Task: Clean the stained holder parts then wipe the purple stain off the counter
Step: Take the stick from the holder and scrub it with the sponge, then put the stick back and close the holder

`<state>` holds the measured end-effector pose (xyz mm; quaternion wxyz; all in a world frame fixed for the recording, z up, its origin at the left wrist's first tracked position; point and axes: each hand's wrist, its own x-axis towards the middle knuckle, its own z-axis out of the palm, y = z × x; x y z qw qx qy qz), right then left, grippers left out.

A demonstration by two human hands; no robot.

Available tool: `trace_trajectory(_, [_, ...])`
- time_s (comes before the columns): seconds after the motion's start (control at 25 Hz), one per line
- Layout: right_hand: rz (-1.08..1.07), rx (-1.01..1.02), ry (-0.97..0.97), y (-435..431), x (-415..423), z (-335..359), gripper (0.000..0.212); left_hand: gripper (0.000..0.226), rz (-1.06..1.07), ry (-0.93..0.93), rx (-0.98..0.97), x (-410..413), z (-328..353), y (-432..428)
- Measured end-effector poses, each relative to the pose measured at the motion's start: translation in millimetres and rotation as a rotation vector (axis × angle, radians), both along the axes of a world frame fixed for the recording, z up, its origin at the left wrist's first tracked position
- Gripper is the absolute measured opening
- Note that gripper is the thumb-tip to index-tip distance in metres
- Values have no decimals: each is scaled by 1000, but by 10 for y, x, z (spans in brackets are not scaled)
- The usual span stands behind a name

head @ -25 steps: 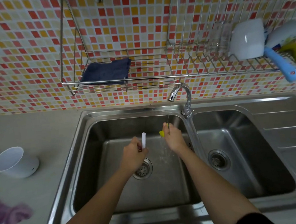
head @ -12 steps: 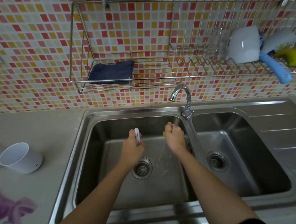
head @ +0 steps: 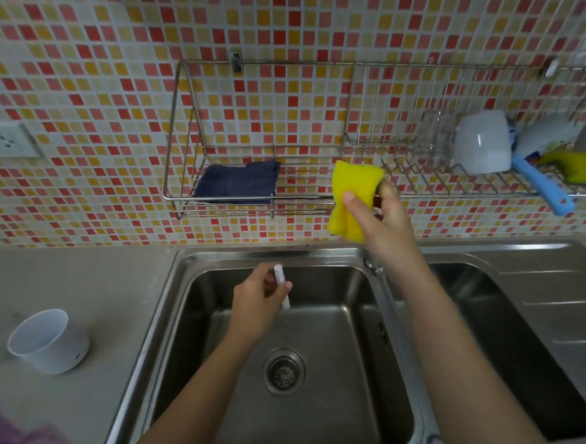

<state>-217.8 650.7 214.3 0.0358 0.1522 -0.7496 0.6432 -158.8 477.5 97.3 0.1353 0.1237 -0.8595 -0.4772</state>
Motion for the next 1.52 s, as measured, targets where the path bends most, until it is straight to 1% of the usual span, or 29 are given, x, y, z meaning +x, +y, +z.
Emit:
trace_trajectory(0.08, [-87,97,37,-140,-329,196,42,24,-31,29,-42,6,67,-31])
trace_trajectory(0.12, [-93,151,35,-224,-512,270,46,22,-44,33,-64,19,87,-43])
trace_trajectory(0.2, [-19,264,-13,-411,-871,300,47,20,-56,53,-109,59,106,-59])
trace_trajectory(0.28, [111,270,-186,-598,-1159,238,48,20,-65,105,-128,108,108,-62])
trace_trajectory(0.36, [181,291,-361,-743,-1396,131,50,19,-70,137,-125,161,122,-73])
trace_trajectory(0.44, [161,370,-419,-822,-1568,42,55,19,-77,151,-131,192,143,-90])
trace_trajectory(0.52, [80,454,-391,-873,-1643,3,61,20,-87,174,-135,218,164,-108])
trace_trajectory(0.56, [33,531,-353,-883,-1612,23,62,20,-87,186,-129,222,170,-114])
trace_trajectory(0.68, [-96,899,-190,-884,-1386,211,64,22,-72,189,-118,214,169,-117])
trace_trajectory(0.72, [-140,941,-109,-883,-1261,299,61,21,-68,193,-119,212,164,-107])
trace_trajectory(0.76, [-185,885,5,-875,-1130,362,54,20,-66,201,-118,206,156,-101])
trace_trajectory(0.8, [-218,732,122,-856,-964,383,42,19,-63,200,-115,193,142,-102])
trace_trajectory(0.84, [-243,537,230,-815,-778,344,28,19,-55,183,-111,184,127,-111])
trace_trajectory(0.88, [-261,373,313,-759,-567,261,16,20,-41,152,-109,166,105,-128])
trace_trajectory(0.92, [-263,267,337,-689,-348,111,6,20,-25,121,-112,154,73,-152])
trace_trajectory(0.96, [-253,217,305,-607,-118,-85,5,20,-8,91,-119,148,26,-177])
trace_trajectory(1.04, [-231,248,156,-443,230,-615,7,20,18,41,-129,165,-68,-215])
trace_trajectory(1.12, [-183,387,6,-337,430,-1185,8,19,34,-2,-128,219,-161,-252])
trace_trajectory(1.2, [-44,520,-129,-322,525,-1683,5,18,43,-33,-123,290,-244,-322])
trace_trajectory(1.24, [34,579,-181,-354,555,-1869,10,17,47,-44,-123,324,-277,-372])
trace_trajectory(1.36, [182,739,-241,-569,650,-2260,39,14,61,-72,-122,493,-350,-594])
trace_trajectory(1.44, [216,792,-260,-812,705,-2327,49,13,77,-87,-137,607,-328,-808])
trace_trajectory(1.52, [230,787,-239,-1139,742,-2337,52,13,120,-95,-154,694,-239,-1110])
